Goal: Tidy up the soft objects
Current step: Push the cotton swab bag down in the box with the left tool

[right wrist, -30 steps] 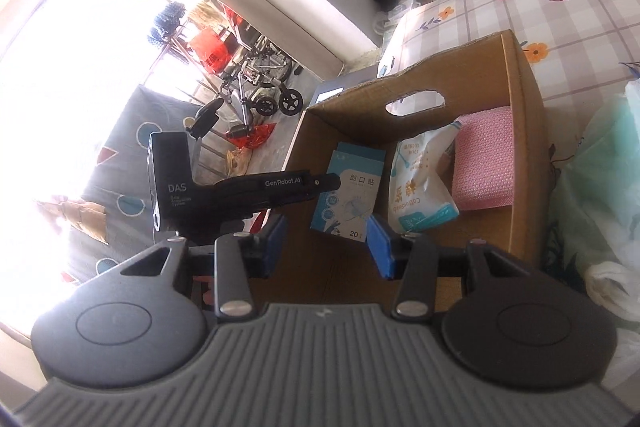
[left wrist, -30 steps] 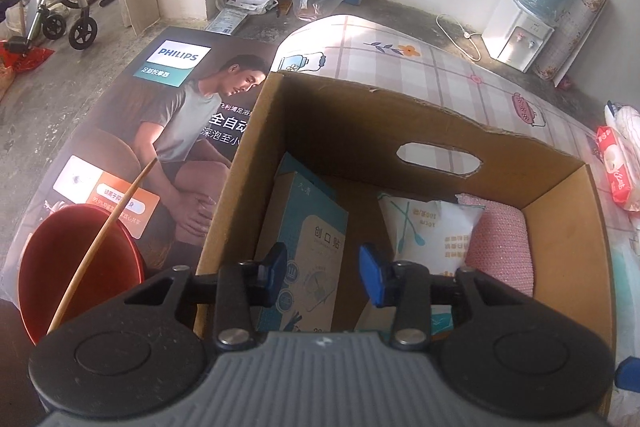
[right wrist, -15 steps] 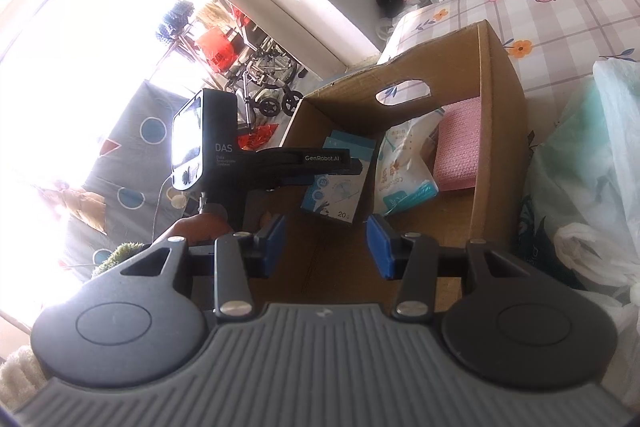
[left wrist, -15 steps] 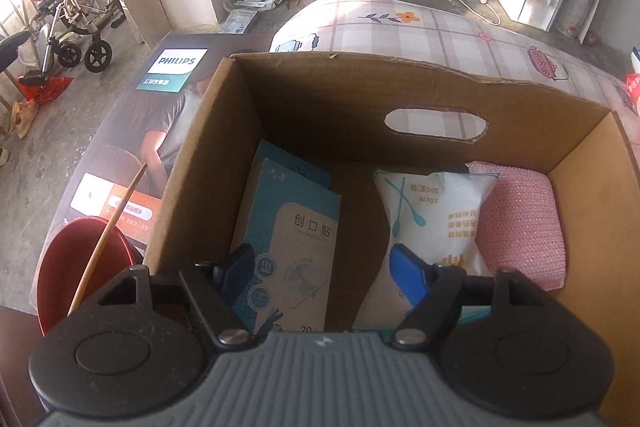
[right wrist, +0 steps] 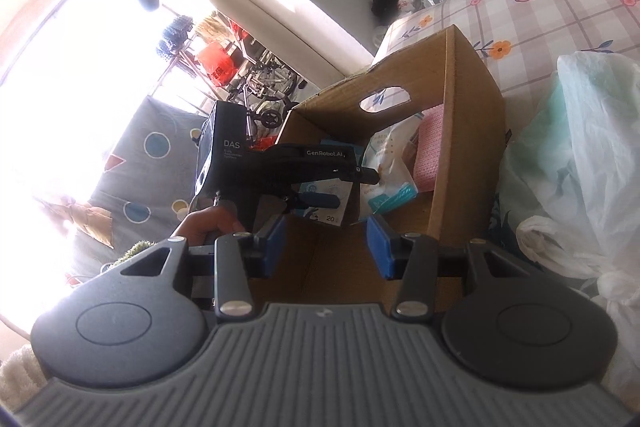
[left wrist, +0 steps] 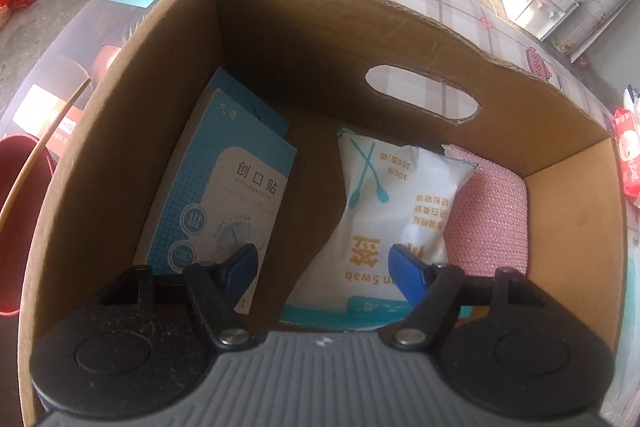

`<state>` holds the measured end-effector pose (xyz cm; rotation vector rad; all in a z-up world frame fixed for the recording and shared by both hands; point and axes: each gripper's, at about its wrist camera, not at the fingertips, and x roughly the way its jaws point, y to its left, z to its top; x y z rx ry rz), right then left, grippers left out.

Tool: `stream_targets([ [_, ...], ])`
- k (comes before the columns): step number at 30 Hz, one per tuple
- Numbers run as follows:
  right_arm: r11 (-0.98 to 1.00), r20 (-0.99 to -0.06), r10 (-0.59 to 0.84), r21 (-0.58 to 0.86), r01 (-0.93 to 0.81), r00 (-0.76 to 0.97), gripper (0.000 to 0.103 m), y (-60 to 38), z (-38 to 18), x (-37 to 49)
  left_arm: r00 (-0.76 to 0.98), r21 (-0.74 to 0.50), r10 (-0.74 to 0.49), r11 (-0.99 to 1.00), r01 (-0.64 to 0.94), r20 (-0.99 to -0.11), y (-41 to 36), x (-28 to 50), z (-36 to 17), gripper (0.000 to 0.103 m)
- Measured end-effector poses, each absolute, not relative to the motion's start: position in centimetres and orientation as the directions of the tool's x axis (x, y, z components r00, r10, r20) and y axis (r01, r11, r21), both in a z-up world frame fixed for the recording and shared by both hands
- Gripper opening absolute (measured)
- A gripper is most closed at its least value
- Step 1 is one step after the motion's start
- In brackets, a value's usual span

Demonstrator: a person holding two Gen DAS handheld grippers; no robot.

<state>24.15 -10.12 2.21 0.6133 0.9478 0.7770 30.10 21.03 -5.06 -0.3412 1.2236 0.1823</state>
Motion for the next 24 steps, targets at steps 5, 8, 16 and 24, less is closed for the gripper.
stream_targets([
  [5,0.607,-0.487,0.783,0.734,-0.305,0.386,0.045,-11.1,2.4,24.0,0.401,-0.120,0.003,0.952,-0.281,-0.916,20.6,28.9,-2.4,0.072],
  [8,0.618,-0.495,0.777,0.719,-0.318,0.390,0.045,-10.7,2.7,24.0,0.452,-0.138,-0.003,0.954,-0.265,-0.892,20.8,27.1,0.5,0.076],
  [16,0.608,-0.546,0.791,0.659,-0.442,0.275,0.046,-3.4,5.1,25.8,0.595,-0.227,-0.007,0.928,-0.295,-0.804,23.8,20.5,6.0,0.083],
  [24,0.676,-0.694,0.702,0.581,-0.453,0.159,0.046,9.1,4.2,31.9,0.681,-0.274,0.082,0.875,-0.399,-0.728,28.3,13.1,7.4,0.086],
])
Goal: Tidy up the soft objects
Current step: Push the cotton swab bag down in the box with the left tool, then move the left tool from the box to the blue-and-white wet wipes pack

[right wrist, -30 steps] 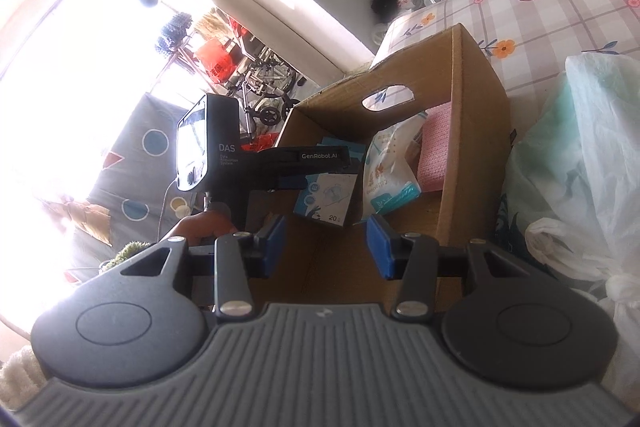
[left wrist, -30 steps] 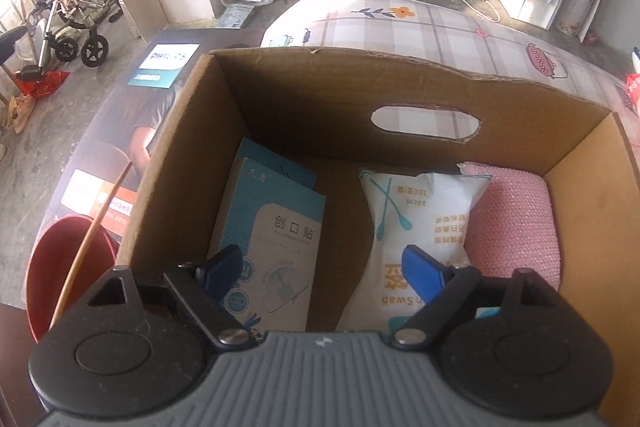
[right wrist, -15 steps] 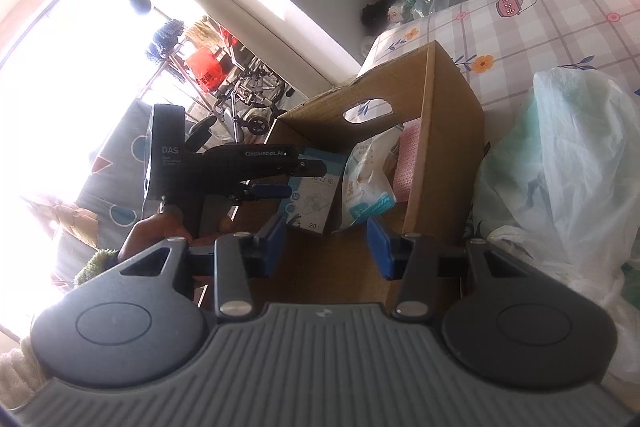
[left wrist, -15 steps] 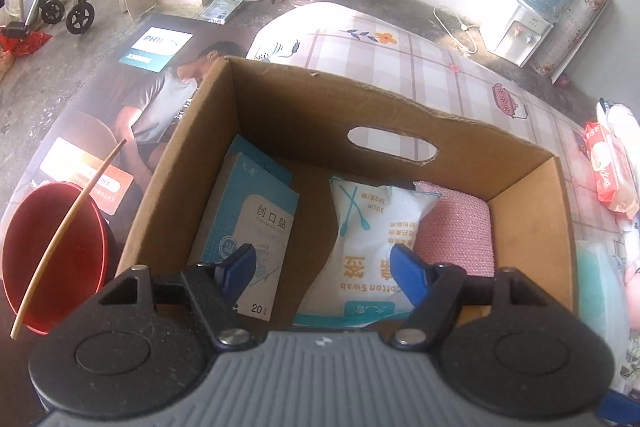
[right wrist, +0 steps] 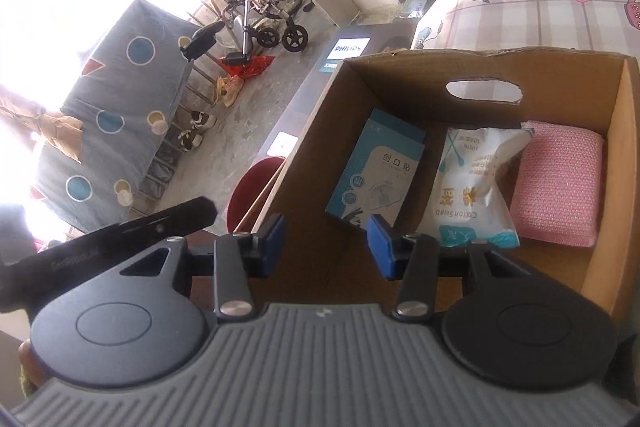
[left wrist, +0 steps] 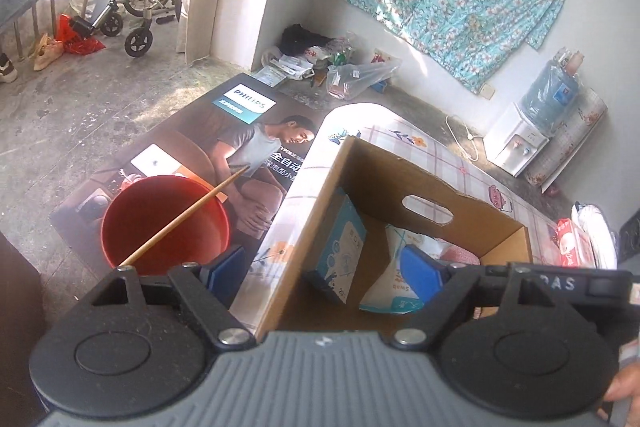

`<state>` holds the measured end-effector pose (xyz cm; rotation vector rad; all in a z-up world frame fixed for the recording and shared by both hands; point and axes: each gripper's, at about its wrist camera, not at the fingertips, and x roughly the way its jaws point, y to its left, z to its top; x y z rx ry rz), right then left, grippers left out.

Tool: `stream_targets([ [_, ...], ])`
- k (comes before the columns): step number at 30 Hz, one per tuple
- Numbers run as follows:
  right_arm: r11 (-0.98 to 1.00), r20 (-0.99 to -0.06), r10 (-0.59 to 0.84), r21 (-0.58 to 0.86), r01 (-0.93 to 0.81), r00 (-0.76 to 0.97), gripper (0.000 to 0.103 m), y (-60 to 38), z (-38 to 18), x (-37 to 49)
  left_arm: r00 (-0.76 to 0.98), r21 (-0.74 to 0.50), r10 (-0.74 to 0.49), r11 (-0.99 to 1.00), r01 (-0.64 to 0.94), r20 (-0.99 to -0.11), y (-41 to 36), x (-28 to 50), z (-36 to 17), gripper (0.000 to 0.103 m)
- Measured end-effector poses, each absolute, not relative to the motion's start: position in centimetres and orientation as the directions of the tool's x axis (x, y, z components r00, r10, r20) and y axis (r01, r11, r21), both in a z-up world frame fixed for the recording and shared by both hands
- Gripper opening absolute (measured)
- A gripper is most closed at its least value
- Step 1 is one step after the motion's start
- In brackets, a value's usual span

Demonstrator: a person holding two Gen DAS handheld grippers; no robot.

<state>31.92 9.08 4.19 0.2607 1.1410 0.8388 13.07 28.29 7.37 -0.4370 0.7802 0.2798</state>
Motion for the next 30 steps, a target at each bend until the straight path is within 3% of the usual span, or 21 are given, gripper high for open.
stream_targets([
  [7,0.788,-0.820,0.535,0.396,-0.471,0.205,0.046,17.5,-0.8,35.9,0.701,-0.294,0.142,0.836,-0.463,-0.699,31.4,9.2,6.7,0.086],
  [16,0.785,-0.807,0.538,0.374,-0.494,0.244,0.046,19.5,-4.0,36.4,0.693,-0.310,0.151,0.813,-0.493,-0.705,33.9,7.6,5.5,0.086],
  [24,0.817,-0.823,0.470,0.269,-0.510,0.319,0.046,20.3,-5.0,36.5,0.681,-0.312,0.147,0.806,-0.503,-0.717,34.1,7.5,4.8,0.086],
  [30,0.791,-0.768,0.554,0.368,-0.488,0.319,0.046,17.7,-1.7,36.6,0.695,-0.290,0.166,0.823,-0.488,-0.700,32.8,7.3,5.6,0.086],
])
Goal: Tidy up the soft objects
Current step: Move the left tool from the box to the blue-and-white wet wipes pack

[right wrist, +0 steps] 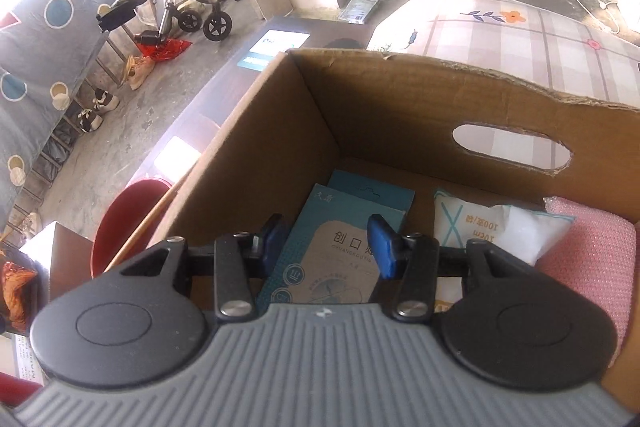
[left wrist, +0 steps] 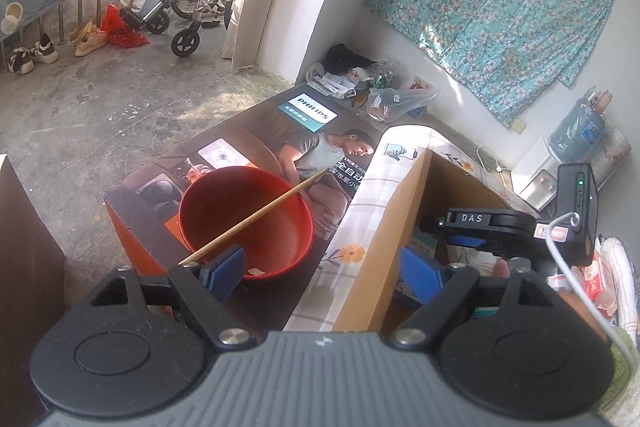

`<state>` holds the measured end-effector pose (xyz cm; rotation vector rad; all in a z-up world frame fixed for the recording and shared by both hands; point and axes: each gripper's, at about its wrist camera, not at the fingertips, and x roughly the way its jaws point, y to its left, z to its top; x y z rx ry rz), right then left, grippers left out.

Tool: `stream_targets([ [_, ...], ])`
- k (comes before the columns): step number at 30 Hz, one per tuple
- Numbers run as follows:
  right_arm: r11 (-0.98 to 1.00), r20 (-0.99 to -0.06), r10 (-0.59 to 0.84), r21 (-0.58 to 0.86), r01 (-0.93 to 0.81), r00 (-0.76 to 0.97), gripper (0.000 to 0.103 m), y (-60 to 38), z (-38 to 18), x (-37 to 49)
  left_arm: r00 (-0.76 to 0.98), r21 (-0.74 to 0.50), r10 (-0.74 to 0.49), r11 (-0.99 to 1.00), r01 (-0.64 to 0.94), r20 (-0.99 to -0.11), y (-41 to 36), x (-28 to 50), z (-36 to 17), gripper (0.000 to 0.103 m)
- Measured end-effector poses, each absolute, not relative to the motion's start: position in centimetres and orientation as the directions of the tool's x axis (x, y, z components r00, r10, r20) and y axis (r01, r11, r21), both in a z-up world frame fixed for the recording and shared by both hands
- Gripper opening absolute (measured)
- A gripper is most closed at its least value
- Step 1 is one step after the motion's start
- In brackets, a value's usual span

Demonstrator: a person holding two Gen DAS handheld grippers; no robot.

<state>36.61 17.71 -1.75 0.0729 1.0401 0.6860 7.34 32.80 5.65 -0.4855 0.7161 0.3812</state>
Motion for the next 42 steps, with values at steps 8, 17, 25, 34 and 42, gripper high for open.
stream_targets([
  [8,0.642,-0.567,0.762,0.599,-0.479,0.312,0.048,7.3,8.1,30.7,0.764,-0.269,0.128,0.888,-0.372,-0.633,28.5,7.0,8.2,0.089],
  [17,0.560,-0.371,0.809,0.723,-0.405,0.455,0.053,-8.5,10.5,21.1,0.801,-0.249,-0.014,0.954,-0.169,-0.598,20.8,7.5,9.9,0.090],
  [25,0.603,-0.360,0.706,0.757,-0.252,0.610,0.055,-19.3,6.5,15.4,0.802,-0.217,-0.153,0.976,0.030,-0.578,12.1,7.2,10.3,0.091],
  [34,0.609,-0.384,0.651,0.779,-0.149,0.655,0.055,-25.4,1.5,12.6,0.756,-0.198,-0.229,0.971,0.133,-0.613,3.3,8.0,9.0,0.092],
  [42,0.604,-0.400,0.630,0.791,-0.096,0.666,0.056,-28.6,-0.9,13.6,0.696,-0.166,-0.250,0.968,0.188,-0.673,-2.5,11.1,7.3,0.092],
])
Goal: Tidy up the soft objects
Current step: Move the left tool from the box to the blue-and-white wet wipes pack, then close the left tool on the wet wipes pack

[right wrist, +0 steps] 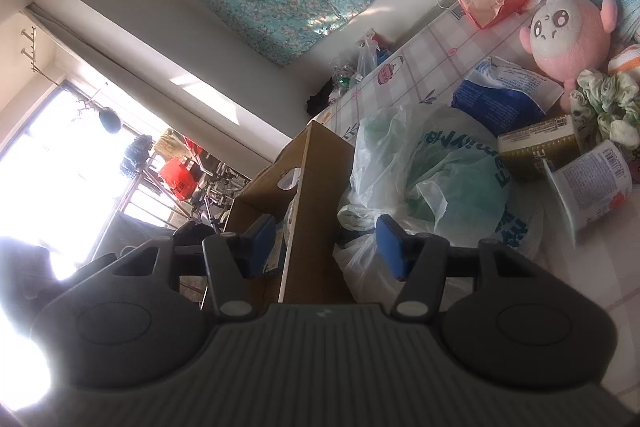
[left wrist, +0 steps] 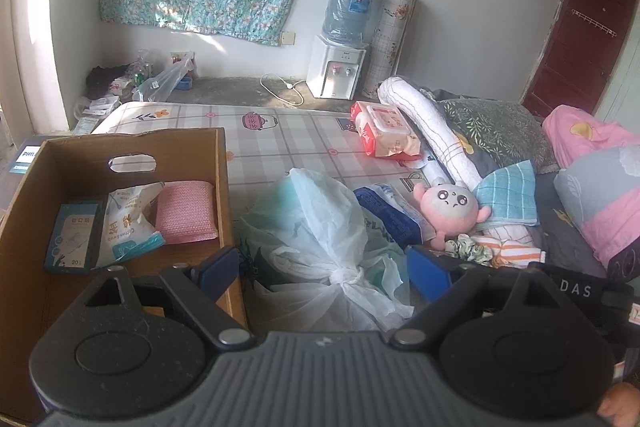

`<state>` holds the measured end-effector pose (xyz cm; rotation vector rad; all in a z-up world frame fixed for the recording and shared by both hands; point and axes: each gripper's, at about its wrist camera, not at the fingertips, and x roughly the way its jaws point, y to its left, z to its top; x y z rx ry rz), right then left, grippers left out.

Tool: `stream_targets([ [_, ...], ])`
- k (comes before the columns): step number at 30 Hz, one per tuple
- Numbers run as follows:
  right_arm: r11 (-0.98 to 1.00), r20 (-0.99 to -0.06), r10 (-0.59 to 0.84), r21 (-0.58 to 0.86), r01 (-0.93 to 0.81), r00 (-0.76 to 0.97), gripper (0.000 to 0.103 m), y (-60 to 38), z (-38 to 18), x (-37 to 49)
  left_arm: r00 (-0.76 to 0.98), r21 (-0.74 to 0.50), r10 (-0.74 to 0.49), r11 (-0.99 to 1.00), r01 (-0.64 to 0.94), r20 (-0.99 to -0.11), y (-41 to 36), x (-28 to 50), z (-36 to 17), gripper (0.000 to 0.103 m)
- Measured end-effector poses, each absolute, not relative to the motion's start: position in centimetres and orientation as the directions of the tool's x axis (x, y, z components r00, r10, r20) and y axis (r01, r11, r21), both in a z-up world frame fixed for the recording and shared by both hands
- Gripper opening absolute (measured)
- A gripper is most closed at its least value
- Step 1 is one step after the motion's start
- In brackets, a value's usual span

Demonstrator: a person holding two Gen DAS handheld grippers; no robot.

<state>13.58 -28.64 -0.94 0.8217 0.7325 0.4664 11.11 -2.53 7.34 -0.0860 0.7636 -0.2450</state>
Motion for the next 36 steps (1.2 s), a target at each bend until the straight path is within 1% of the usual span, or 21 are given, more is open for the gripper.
stream_targets([
  [11,0.628,-0.429,0.582,0.777,-0.047,0.691,0.056,-31.8,-1.8,16.1,0.643,-0.105,-0.270,0.953,0.283,-0.716,-8.1,16.9,7.3,0.092],
  [15,0.669,-0.455,0.535,0.743,-0.028,0.712,0.056,-32.9,-1.9,16.9,0.625,-0.084,-0.266,0.949,0.305,-0.734,-10.2,20.1,7.3,0.092],
  [20,0.725,-0.492,0.477,0.688,-0.010,0.728,0.056,-33.6,-2.6,18.8,0.583,-0.092,-0.279,0.940,0.329,-0.763,-12.2,24.8,6.4,0.091],
  [22,0.752,-0.513,0.449,0.659,0.001,0.731,0.056,-33.8,-3.0,19.9,0.550,-0.105,-0.282,0.938,0.331,-0.786,-13.1,27.0,5.5,0.088],
  [24,0.779,-0.533,0.416,0.627,0.014,0.737,0.056,-34.0,-3.3,20.9,0.497,-0.138,-0.298,0.933,0.332,-0.815,-13.9,29.2,4.3,0.080],
  [29,0.818,-0.572,0.369,0.574,0.035,0.733,0.053,-34.3,-4.6,23.0,0.304,-0.260,-0.338,0.928,0.268,-0.891,-16.1,34.5,-0.1,0.069],
  [34,0.834,-0.604,0.350,0.549,0.056,0.716,0.052,-34.2,-6.4,24.2,0.187,-0.290,-0.324,0.938,0.190,-0.927,-18.4,37.6,-3.7,0.069],
  [36,0.830,-0.609,0.348,0.553,0.068,0.713,0.052,-34.4,-7.0,24.2,0.163,-0.299,-0.321,0.943,0.144,-0.933,-19.1,38.5,-4.6,0.074],
])
